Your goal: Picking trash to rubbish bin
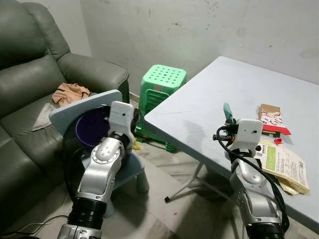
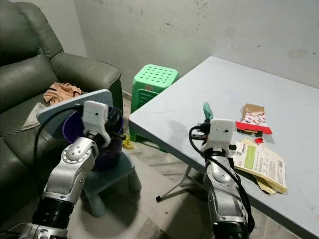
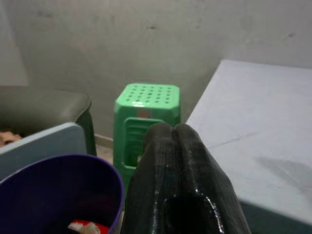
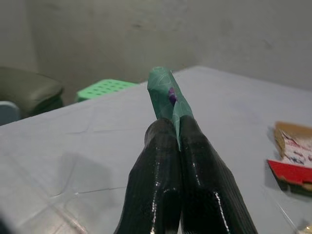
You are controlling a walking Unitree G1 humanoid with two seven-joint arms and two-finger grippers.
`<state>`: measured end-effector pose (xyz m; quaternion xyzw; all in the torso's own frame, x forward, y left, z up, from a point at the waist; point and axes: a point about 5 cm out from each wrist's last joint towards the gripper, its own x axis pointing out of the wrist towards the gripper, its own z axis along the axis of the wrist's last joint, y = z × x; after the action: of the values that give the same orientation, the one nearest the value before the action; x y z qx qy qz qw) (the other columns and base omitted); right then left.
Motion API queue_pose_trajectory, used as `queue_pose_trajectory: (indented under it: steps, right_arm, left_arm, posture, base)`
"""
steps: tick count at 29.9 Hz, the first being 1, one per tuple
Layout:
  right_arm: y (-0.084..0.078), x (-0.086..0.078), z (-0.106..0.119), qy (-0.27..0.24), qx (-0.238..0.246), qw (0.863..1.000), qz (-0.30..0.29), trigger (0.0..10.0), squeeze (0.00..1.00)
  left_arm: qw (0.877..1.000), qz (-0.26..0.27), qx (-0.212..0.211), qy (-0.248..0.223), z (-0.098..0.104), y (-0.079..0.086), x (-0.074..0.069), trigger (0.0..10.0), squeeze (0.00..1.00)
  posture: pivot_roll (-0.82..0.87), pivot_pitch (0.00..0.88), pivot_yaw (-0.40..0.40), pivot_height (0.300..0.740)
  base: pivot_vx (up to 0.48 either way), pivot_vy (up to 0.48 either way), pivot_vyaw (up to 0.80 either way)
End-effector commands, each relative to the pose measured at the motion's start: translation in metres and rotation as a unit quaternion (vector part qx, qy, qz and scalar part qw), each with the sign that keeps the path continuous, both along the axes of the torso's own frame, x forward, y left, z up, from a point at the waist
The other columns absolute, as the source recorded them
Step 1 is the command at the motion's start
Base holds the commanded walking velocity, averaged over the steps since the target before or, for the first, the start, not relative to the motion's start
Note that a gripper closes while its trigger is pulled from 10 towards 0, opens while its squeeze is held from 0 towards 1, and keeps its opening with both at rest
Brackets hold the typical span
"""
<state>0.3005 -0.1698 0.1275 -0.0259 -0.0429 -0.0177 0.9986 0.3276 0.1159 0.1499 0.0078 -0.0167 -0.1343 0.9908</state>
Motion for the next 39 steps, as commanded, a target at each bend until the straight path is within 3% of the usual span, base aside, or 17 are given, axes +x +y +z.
queue_pose_trajectory:
  steps: [1, 4, 7, 16, 22, 27, 38, 39]
  right_arm:
    - [0.001, -0.002, 0.007, -0.02, -0.004, 1.0, 0.01, 10.0, 0.0]
    - [0.005, -0.007, 0.006, -0.024, 0.004, 0.999, 0.031, 10.0, 0.0]
    - [0.008, -0.009, 0.009, -0.033, 0.008, 0.998, 0.054, 10.0, 0.0]
    - [0.005, -0.006, 0.012, -0.041, 0.004, 0.998, 0.056, 10.0, 0.0]
    - [0.004, -0.016, 0.011, -0.045, 0.03, 0.996, 0.069, 10.0, 0.0]
    - [0.003, -0.029, -0.005, -0.027, 0.035, 0.996, 0.08, 10.0, 0.0]
    - [0.005, -0.027, 0.003, -0.039, 0.042, 0.994, 0.091, 10.0, 0.0]
    - [0.005, -0.028, 0.003, -0.042, 0.061, 0.993, 0.094, 10.0, 0.0]
  left_arm:
    - [1.0, 0.001, 0.002, 0.003, -0.003, -0.001, -0.001, 10.0, 0.0]
    - [1.0, 0.015, -0.007, -0.007, 0.0, 0.005, -0.001, 10.0, 0.0]
    - [1.0, 0.021, 0.011, -0.02, 0.002, 0.011, 0.002, 10.0, 0.0]
    - [0.999, 0.033, 0.001, -0.04, 0.007, 0.017, 0.005, 10.0, 0.0]
    - [0.997, 0.034, -0.023, -0.064, 0.005, 0.02, -0.007, 10.0, 0.0]
    - [0.997, 0.033, -0.034, -0.064, -0.013, 0.024, -0.024, 10.0, 0.0]
    - [0.996, 0.043, -0.058, -0.057, -0.009, 0.03, -0.02, 10.0, 0.0]
    - [0.996, 0.043, -0.062, -0.051, -0.009, 0.03, -0.02, 10.0, 0.0]
  posture:
    - [-0.04, 0.0, -0.048, 0.74]
    - [-0.03, 0.0, -0.05, 0.74]
    - [-0.03, 0.0, -0.05, 0.74]
    - [-0.03, 0.0, -0.049, 0.74]
    - [-0.03, 0.0, -0.05, 0.74]
    - [-0.03, 0.0, -0.049, 0.74]
    - [-0.02, 0.0, -0.053, 0.74]
    - [-0.02, 0.0, -0.053, 0.74]
  base:
    - [0.0, 0.0, 0.0]
    - [0.0, 0.0, 0.0]
    - [0.0, 0.0, 0.0]
    - [0.0, 0.0, 0.77]
    - [0.0, 0.0, 0.8]
    - [0.0, 0.0, 0.8]
    - [0.0, 0.0, 0.8]
    - [0.0, 0.0, 0.0]
